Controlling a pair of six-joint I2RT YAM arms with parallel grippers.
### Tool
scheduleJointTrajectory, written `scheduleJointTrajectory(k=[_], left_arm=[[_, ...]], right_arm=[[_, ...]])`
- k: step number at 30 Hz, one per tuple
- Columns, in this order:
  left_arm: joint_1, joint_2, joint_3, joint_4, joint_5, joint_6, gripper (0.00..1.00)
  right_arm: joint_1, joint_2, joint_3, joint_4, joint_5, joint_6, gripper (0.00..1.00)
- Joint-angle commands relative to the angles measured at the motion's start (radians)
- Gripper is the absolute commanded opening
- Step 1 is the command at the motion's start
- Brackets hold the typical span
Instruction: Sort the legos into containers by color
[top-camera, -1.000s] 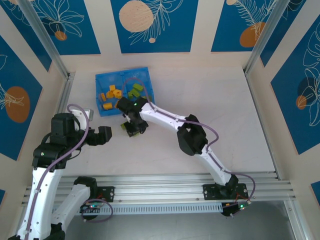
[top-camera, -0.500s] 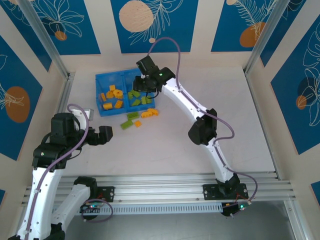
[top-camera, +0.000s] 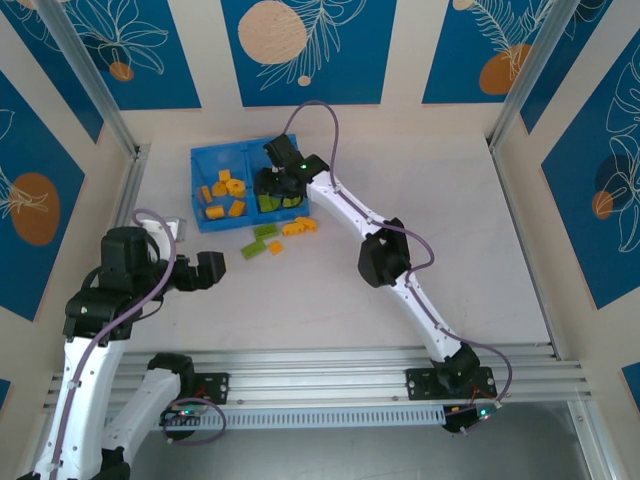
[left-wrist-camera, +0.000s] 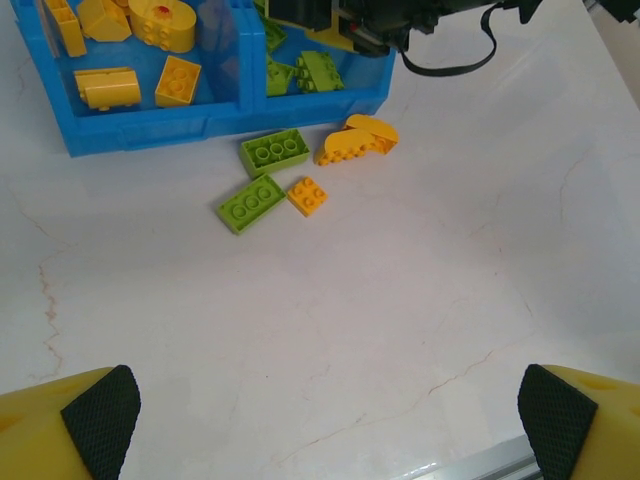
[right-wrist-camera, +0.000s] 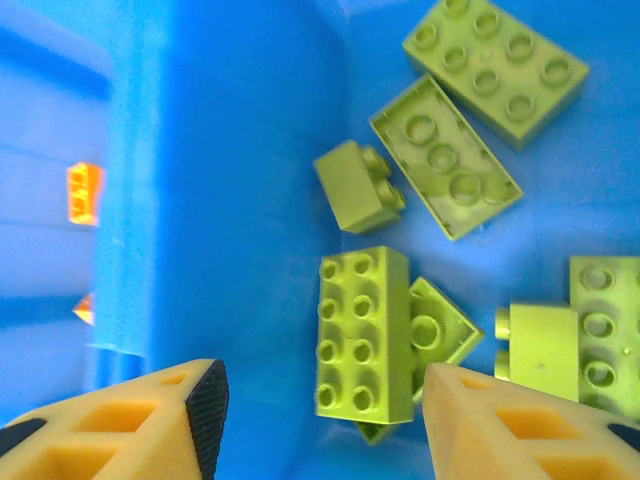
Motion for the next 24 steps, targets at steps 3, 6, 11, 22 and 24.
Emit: scheduleJointTrajectory(k=[3, 6, 11, 22, 24], left_arm=[[-0.007, 0.012, -0.013, -0.002, 0.062, -0.024, 1.00], [-0.008, 0.047, -0.017, 0.030, 0.126, -0.061, 0.99], [-0.045, 0.135, -0.045, 0.123, 0.158, -0.145, 0.97], [-0.392, 0.662, 0.083, 0.218, -0.186, -0.174, 0.92], [-0.409, 0.772, 0.105, 0.246, -0.249, -0.181, 0.91]], right_arm=[[-0.007, -0.154, 0.044, -0.036, -0.051, 0.032, 0.63], [-0.006, -0.273, -0.022, -0.106, -0.046, 0.038, 0.71], [-0.020, -0.522, -0.290, -0.151, -0.055, 0.026, 0.85], [-0.086, -0.879, -0.819, -0.140, -0.037, 0.076, 0.97], [-0.088, -0.904, -0.860, -0.134, -0.036, 0.094, 0.97]])
